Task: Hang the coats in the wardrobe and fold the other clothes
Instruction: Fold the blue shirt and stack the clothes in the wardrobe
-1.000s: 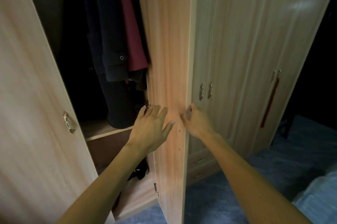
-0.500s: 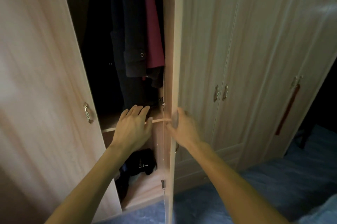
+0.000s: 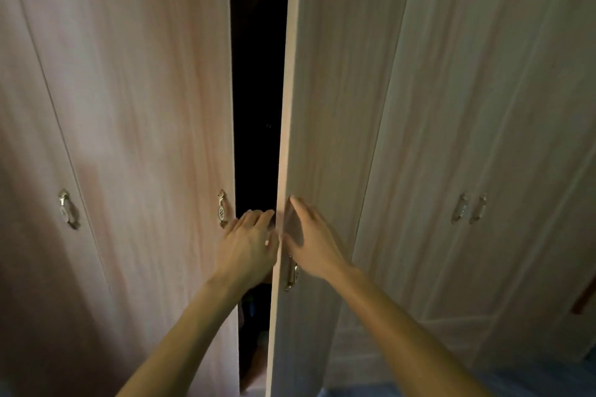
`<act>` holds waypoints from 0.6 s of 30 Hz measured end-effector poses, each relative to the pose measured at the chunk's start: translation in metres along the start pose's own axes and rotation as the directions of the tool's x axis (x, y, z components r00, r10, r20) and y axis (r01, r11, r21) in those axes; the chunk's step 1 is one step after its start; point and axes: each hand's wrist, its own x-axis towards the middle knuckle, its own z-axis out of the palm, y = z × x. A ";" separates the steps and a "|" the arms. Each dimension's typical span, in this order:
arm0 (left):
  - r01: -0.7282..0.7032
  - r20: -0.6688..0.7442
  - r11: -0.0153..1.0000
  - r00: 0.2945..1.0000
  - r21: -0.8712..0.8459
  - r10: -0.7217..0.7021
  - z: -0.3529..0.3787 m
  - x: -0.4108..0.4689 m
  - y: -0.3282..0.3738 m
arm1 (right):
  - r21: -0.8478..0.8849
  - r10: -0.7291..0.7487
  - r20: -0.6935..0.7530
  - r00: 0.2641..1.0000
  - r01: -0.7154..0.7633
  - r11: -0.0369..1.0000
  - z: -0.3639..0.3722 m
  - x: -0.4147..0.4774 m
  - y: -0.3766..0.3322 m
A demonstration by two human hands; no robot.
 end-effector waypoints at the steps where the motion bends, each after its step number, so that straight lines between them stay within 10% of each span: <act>1: 0.000 -0.003 1.000 1.000 -0.006 0.000 0.003 0.006 -0.009 | -0.024 -0.011 0.011 1.000 0.011 1.000 0.007 0.010 -0.001; 18: -0.022 0.080 0.997 0.997 0.075 0.016 0.030 0.136 -0.179 | -0.199 0.099 0.009 0.995 -0.096 0.975 0.097 0.177 -0.025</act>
